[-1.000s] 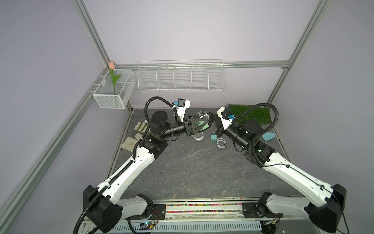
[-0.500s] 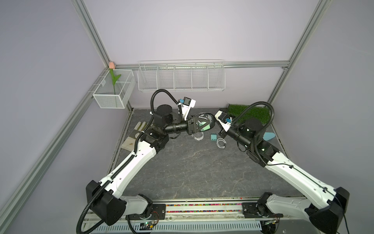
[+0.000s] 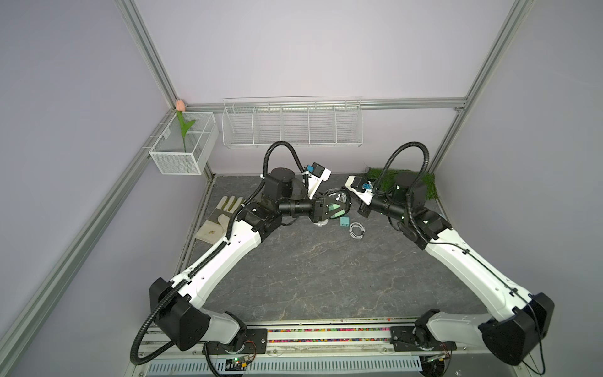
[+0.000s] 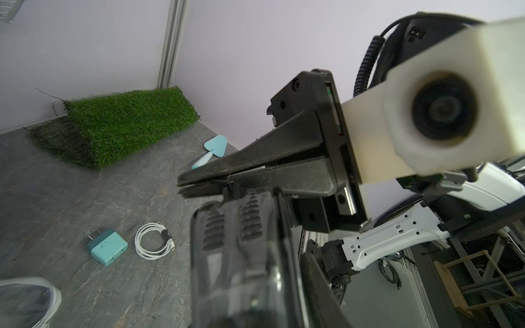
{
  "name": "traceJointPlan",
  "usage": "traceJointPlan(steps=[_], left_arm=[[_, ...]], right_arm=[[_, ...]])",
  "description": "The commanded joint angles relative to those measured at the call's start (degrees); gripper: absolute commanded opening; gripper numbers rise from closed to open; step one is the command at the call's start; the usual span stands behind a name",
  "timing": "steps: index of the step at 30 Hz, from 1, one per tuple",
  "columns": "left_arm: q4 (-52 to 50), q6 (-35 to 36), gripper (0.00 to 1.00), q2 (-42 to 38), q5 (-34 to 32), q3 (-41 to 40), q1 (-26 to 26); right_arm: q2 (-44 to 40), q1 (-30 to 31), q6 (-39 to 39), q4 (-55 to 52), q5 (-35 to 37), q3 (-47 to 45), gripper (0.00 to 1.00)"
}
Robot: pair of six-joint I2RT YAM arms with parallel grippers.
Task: Pack away charging kits
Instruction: Zip the zipper on the storage bag, then place the storage bag at the center of the board.
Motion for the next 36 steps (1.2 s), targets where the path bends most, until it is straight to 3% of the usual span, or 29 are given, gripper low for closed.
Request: traceJointPlan(steps=[1,2,5,6,9,12,13,14,19,27,29,33,36], left_arm=[[-4.10,0.51,0.00,0.56,0.58,-0.10,-1.77],[-3.15,-1.14,0.00,0.61,-0.59,-1.05,-0.99],[4.71,-9.68,0.00,0.13,-4.10,-7.45,4.37],[7.19,-12.47,0.00,0.25,-6.03,-10.19,6.89],[14.36,-18.31,0.00,1.33,-11.73,-17.15,13.26],[23.73,-25.33,0.00,6.76,-12.07,-21.34,19.77],[26.12,-27.49,0.00,9.84,-11.90,-21.36,21.49],[28.70,-29.55,0.00,12.98,-11.30,-21.07,22.76],[32.10,-32.94,0.00,24.85,-14.25,-16.59,23.90],[35.37,-38.73,0.06,33.43,-18.28,-15.01,23.98],[35.30,-39.66,0.16,33.04,-21.33,-16.66,24.01],[38.14,-40.95,0.62,29.48,-25.26,-21.79,24.01],[36.26,-40.59,0.75,26.93,-26.72,-23.05,23.92]], right_arm=[[0.04,-0.07,2.45,4.65,-3.37,1.09,0.11],[-0.70,-0.07,3.38,6.72,-3.25,-0.72,0.18],[-3.06,-0.33,7.79,11.81,1.43,-5.04,0.61],[-3.77,-0.42,9.52,12.31,4.14,-5.93,0.69],[-5.56,-0.52,17.24,14.28,15.86,-8.20,0.82],[-6.48,-1.08,29.46,12.82,29.50,-10.13,0.98],[-6.58,-1.24,33.25,10.72,31.27,-10.28,0.97],[-6.67,-1.49,35.58,9.20,30.93,-10.77,0.89],[-6.70,-1.59,44.39,5.98,29.88,-14.12,0.89],[-1.36,-1.59,47.06,3.50,33.24,-14.83,0.89],[-0.24,-1.59,47.09,3.68,32.63,-14.90,0.89],[0.22,-1.58,47.56,4.14,31.61,-15.11,0.89],[0.05,-1.65,47.49,4.10,30.99,-14.93,0.89]])
